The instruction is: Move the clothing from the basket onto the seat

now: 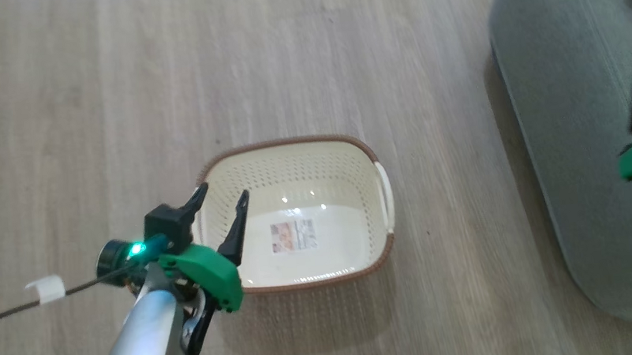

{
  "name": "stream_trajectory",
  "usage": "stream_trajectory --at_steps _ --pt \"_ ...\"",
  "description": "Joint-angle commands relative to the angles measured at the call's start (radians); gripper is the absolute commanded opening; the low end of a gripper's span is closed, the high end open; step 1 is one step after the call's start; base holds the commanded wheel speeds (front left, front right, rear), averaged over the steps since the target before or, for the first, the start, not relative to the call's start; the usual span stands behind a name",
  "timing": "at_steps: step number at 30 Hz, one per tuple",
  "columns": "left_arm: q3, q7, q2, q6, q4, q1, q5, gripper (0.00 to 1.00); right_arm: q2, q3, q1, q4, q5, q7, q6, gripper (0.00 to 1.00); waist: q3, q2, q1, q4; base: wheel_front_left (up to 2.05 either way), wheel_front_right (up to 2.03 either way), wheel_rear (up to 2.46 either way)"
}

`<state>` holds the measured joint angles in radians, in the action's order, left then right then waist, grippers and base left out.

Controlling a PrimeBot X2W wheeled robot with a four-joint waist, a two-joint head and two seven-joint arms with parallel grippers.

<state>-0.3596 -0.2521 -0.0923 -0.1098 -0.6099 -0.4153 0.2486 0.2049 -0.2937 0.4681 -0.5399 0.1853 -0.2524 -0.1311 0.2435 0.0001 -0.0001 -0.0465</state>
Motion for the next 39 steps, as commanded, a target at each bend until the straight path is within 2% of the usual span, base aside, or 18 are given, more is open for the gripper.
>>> stream_trajectory --at_steps 1,15,21,39 --pt "0.069 -0.01 -0.009 0.009 0.025 0.007 -0.01 1.0 -0.008 0.051 -0.027 0.07 0.009 -0.009 0.0 1.0 -0.053 -0.0001 0.0001 0.049 0.0 0.0 0.0" --pt "0.28 -0.01 -0.003 0.041 0.141 0.113 -0.049 1.0 -0.08 0.224 -0.111 0.131 0.011 -0.009 0.0 1.0 -0.14 -0.0001 0.0001 0.108 0.0 0.0 0.0" --pt "0.342 -0.01 0.015 0.034 0.192 0.171 -0.074 1.0 -0.107 0.277 -0.149 0.124 0.014 -0.009 0.0 1.0 -0.17 -0.0001 0.0001 0.118 0.0 0.0 0.0" --pt "0.432 -0.01 0.039 0.002 0.262 0.287 -0.119 1.0 -0.144 0.303 -0.224 0.095 0.002 -0.009 0.0 1.0 -0.214 -0.0001 0.0001 0.055 0.0 0.0 0.0"
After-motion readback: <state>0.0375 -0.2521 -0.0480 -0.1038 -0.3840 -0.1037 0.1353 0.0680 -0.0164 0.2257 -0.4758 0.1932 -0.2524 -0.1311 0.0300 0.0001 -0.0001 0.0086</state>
